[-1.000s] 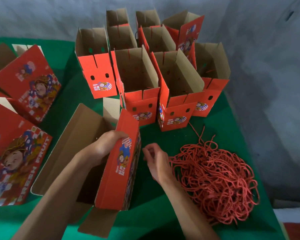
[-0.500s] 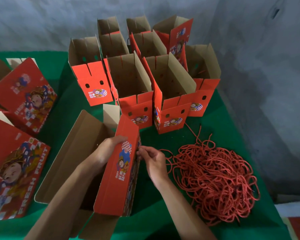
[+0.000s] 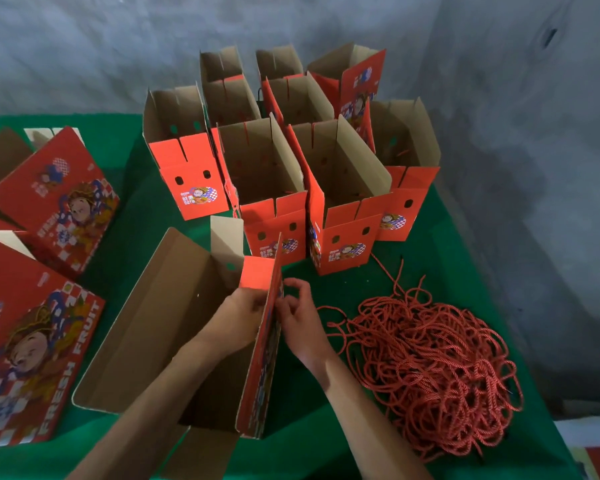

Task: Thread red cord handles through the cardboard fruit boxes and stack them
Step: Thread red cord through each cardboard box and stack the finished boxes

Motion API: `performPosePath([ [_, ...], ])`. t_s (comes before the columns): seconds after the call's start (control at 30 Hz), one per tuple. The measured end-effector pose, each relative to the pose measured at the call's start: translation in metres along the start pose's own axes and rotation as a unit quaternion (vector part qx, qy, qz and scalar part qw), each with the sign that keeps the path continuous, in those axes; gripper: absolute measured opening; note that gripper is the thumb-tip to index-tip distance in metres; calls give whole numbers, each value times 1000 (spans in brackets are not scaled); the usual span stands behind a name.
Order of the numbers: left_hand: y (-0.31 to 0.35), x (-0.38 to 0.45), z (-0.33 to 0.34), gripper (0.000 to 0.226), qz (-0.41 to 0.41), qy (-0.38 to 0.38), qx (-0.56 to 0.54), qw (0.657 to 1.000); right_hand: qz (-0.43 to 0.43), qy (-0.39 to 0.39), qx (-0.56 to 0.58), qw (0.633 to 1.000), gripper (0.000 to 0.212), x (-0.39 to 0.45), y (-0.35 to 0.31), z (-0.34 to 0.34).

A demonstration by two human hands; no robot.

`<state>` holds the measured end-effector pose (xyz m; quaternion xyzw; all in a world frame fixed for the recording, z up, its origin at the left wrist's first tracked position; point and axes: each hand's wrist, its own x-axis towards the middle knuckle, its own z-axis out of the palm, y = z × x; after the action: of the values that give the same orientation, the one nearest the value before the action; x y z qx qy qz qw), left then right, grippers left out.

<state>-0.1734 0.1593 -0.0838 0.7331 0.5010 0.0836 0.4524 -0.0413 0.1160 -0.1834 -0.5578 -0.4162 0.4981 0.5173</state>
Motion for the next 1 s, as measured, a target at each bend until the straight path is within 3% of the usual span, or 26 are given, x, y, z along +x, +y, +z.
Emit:
performPosePath([
  [0.07,0,3,6,14,15,35,87,995,-39,1,-95,995,22,1,2,0],
  [0.2,-9,5,10,21,27,59,121,991,-79,-19,-165,983,31,-1,2,-3],
  [0.27,-13,8,14,20,20,75,142,987,-63,-15,-159,985,38,-5,9,-8],
  [0.33,-16,11,18,24,-27,85,134,987,19,0,-164,986,29,-17,23,-13],
  [0.43,-24,14,25,24,-71,100,99,988,21,63,-409,910,34,-36,57,-37],
  [0.5,-30,14,25,21,-91,130,57,986,45,117,-442,888,34,-42,61,-51],
  [0.6,-35,13,22,11,-99,152,-21,983,56,154,-321,933,38,-34,40,-54],
  [0.67,-37,10,22,12,-49,184,15,982,22,153,-191,969,39,-27,8,-49],
  [0.73,-36,5,21,29,31,220,58,973,-11,137,-78,987,34,-21,-26,-49],
  [0.83,-25,-2,17,58,96,235,62,965,-55,106,21,993,16,-15,-50,-57],
  [0.9,-14,-5,16,57,97,214,14,972,-48,112,108,987,16,-13,-42,-64],
  [1.0,-4,-16,16,50,59,127,-118,983,46,129,201,970,27,-15,-4,-72],
])
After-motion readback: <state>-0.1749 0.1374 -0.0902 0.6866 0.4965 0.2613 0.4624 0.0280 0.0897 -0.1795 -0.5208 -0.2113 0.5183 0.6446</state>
